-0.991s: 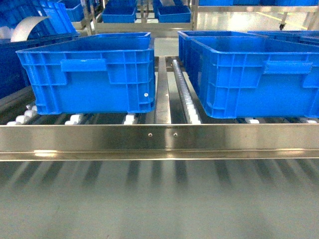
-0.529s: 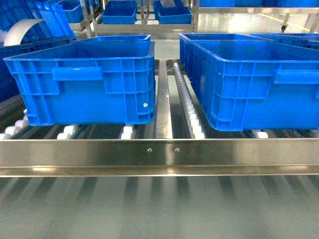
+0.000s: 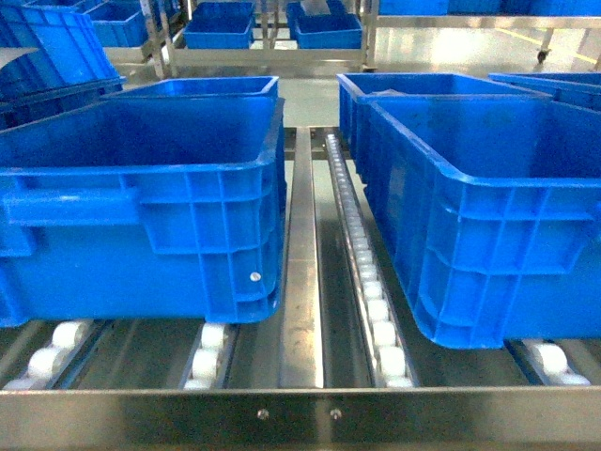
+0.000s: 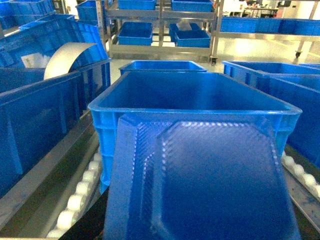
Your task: Sort blue parts and orange caps into right shelf containers
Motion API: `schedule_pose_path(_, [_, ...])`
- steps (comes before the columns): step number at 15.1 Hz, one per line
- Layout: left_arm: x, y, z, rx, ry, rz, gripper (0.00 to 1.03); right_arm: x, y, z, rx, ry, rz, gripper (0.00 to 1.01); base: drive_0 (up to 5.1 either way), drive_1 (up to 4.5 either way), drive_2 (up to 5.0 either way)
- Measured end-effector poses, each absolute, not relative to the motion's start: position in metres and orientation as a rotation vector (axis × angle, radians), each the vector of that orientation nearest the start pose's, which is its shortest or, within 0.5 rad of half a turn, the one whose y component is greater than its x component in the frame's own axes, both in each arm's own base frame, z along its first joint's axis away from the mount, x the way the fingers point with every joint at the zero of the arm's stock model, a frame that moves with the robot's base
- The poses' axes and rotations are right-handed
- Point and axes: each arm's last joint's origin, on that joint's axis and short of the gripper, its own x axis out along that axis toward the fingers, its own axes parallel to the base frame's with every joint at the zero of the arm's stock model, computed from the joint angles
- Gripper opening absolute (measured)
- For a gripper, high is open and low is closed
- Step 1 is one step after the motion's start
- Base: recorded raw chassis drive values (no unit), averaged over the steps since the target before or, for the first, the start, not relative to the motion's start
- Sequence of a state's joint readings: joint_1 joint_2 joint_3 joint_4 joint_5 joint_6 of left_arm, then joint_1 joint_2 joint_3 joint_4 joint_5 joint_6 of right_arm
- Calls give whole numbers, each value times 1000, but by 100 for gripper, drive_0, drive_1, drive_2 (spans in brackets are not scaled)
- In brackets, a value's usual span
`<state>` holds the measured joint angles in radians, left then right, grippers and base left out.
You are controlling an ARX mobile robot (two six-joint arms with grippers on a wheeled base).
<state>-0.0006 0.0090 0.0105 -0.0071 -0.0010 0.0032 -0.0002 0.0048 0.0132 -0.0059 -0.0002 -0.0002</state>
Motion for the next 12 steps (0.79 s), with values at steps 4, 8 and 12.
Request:
schedule_pose_path(4, [98, 0, 165, 3, 9, 1, 43, 97, 0, 167, 0, -2, 0, 45, 0, 182, -182])
schedule_pose_path(8, [98, 0, 166, 3, 6, 0, 43, 97, 0, 167, 0, -2, 0, 45, 0, 0, 0])
schedule_pose_path(12, [98, 0, 166, 3, 6, 0, 43, 97, 0, 167, 0, -2, 0, 45, 0, 0, 0])
